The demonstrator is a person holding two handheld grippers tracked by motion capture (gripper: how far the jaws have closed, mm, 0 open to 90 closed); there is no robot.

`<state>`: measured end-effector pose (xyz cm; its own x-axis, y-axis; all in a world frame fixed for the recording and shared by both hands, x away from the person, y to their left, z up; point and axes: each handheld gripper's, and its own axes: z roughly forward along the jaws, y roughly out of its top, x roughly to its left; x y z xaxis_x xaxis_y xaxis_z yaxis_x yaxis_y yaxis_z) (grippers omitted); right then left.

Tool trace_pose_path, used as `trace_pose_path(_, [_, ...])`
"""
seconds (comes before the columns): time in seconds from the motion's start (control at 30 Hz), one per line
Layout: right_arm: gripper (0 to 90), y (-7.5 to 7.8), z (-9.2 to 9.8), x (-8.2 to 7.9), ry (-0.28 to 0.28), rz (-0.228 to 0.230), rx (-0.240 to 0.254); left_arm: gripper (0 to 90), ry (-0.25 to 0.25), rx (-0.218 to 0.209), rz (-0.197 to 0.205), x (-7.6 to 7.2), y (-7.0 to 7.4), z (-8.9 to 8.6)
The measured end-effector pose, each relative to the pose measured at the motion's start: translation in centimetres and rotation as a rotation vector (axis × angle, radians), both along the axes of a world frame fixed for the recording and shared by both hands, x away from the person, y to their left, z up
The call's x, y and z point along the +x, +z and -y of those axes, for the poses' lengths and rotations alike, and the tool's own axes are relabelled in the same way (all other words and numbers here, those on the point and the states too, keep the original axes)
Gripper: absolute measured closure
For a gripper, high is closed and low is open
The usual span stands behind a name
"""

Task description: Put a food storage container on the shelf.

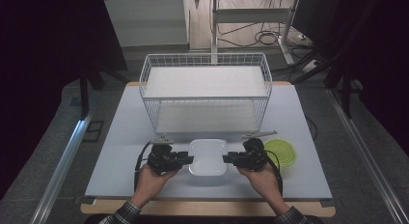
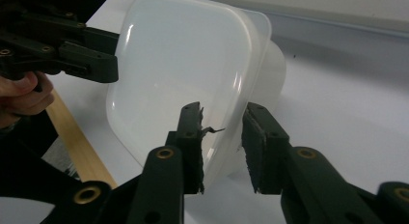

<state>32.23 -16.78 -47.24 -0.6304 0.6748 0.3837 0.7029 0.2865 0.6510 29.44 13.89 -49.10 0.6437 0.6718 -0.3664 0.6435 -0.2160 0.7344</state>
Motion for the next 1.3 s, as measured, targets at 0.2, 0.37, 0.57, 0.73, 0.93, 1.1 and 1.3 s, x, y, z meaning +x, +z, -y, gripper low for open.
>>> trace_pose_path(0.2, [77.7,0.1,0.2,-0.3,-0.034,0.061,-0.008,77.9,0.035,-0.064,0.003,-0.4,-0.3,-0.4])
trace_pose_path(0.37, [77.8,0.1,-0.4,-0.8,-0.038,0.146,-0.037,79.3,0.057,-0.059,0.018,-0.4,-0.5,-0.5])
trace_pose_path(0.57, [77.8,0.6,-0.4,-0.9,-0.027,0.161,-0.018,79.5,0.049,-0.083,0.031,-0.5,0.0,-1.0])
trace_pose_path(0.73, [78.2,1.6,-0.4,-1.1,-0.011,0.196,-0.012,79.4,0.047,-0.081,0.059,-0.5,0.8,-1.1])
trace_pose_path(0.93, [78.6,3.6,-0.4,-1.0,0.009,0.255,0.005,79.4,0.052,-0.077,0.108,-0.5,2.7,-1.3])
trace_pose_path(1.1, [78.7,4.9,-0.6,-0.9,0.014,0.283,0.019,79.2,0.061,-0.071,0.140,-0.3,4.1,-1.5])
trace_pose_path(1.3, [78.7,6.0,-0.7,-0.5,0.012,0.299,0.038,79.1,0.067,-0.048,0.187,0.0,6.0,-1.6])
